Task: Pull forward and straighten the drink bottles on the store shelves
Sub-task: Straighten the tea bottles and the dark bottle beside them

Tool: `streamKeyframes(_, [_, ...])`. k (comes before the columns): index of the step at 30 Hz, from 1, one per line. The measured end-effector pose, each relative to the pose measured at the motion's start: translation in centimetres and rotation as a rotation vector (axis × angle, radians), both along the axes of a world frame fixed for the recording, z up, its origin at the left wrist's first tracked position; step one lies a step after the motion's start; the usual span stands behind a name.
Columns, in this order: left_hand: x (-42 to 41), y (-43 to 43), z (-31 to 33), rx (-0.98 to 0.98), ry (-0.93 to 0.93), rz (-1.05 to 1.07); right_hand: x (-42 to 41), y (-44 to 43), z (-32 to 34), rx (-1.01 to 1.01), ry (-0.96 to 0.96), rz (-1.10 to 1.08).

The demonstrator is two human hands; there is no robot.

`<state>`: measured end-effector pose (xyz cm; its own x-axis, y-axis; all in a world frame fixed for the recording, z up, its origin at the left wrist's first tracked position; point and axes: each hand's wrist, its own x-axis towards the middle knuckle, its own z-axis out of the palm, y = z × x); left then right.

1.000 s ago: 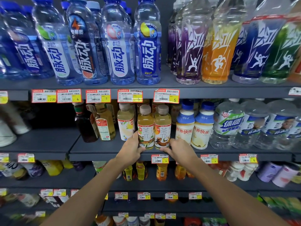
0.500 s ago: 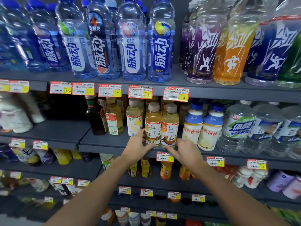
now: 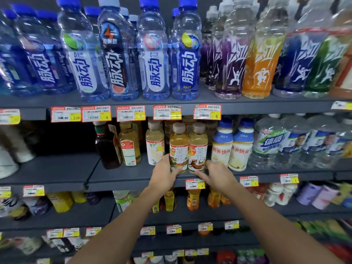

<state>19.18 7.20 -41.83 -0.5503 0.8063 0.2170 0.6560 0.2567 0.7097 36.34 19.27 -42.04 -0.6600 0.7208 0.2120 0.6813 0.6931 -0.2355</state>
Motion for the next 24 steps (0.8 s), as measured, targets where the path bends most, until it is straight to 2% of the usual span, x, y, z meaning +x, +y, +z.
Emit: streamKeyframes(24, [-0.3,-0.7,-0.3,-0.004,0.037,-0.028,0.2,0.6,0.2,-0.019,-0.049,0.036])
